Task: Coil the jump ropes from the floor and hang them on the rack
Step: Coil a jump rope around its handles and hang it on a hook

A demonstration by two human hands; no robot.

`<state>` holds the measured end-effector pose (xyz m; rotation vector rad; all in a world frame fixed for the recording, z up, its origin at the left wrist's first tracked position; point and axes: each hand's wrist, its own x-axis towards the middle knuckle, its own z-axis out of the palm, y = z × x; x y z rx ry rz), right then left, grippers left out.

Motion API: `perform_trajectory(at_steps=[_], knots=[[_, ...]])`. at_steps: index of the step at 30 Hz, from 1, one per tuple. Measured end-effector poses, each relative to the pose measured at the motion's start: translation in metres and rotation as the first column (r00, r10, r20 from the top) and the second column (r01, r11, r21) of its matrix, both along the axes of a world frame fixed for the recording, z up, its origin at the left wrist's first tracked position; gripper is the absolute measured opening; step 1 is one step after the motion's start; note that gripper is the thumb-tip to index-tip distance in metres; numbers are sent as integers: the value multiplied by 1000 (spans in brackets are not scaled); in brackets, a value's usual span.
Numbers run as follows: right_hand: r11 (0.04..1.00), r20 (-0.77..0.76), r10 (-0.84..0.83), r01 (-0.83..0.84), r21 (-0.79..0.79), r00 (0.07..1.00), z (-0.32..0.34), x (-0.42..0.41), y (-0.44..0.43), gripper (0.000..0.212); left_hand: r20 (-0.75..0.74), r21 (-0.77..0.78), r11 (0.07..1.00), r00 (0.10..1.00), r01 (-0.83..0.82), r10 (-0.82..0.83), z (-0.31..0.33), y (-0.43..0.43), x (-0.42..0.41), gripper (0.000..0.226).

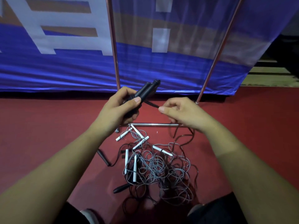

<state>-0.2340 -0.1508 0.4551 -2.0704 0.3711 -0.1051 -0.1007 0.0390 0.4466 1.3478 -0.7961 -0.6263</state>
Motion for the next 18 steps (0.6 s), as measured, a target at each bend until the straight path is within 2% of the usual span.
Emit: perform_trajectory(at_steps=[4, 9, 10, 14, 16, 18], knots=[[988, 43, -49, 54, -141, 998, 4, -2, -2, 15, -85, -59, 984, 983, -168, 162, 6, -2, 9, 19], [993, 56, -114, 115, -22, 992, 4, -4, -1, 12, -59, 31, 957, 955, -290, 291, 6, 1, 24, 23], [994, 60, -110, 110, -5, 992, 4, -4, -1, 12, -13, 68, 949, 951, -306, 308, 3, 3, 28, 24], [1000, 4, 0, 0, -21, 1000, 9, -5, 6, 10, 328, 223, 901, 899, -371, 289, -10, 10, 38, 27], [997, -1, 44, -43, 57, 999, 13, -4, 10, 12, 463, 257, 879, 849, -402, 253, -14, 11, 40, 26], [996, 11, 55, -55, 69, 998, 16, -2, 13, 13, 607, 317, 844, 776, -433, 170, -14, 11, 39, 29]])
